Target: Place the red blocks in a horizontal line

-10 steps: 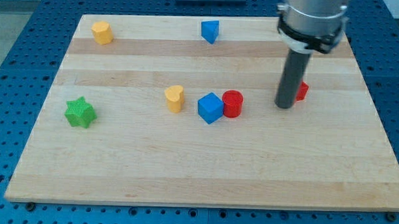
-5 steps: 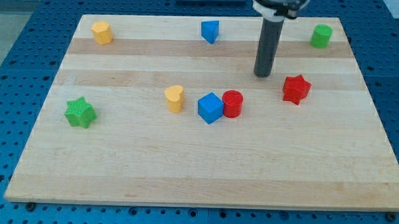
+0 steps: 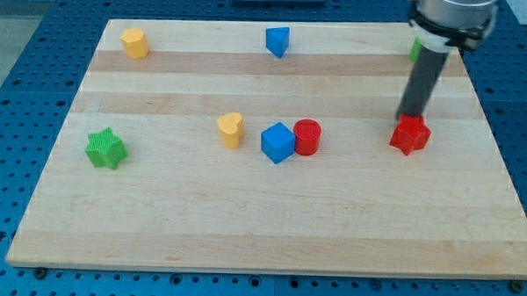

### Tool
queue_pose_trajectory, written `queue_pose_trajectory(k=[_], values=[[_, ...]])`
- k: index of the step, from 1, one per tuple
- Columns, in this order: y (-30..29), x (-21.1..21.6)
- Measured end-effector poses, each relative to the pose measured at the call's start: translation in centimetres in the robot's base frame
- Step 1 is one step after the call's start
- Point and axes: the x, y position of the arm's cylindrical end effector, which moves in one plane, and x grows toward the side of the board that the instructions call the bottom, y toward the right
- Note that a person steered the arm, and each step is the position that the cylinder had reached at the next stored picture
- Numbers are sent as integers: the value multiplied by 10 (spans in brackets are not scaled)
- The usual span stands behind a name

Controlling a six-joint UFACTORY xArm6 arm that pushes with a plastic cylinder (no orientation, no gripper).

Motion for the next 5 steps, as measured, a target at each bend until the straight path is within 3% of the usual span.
queue_pose_trajectory(k=[2,4,5], values=[[17,3],[-71,-54],[-96,-26]])
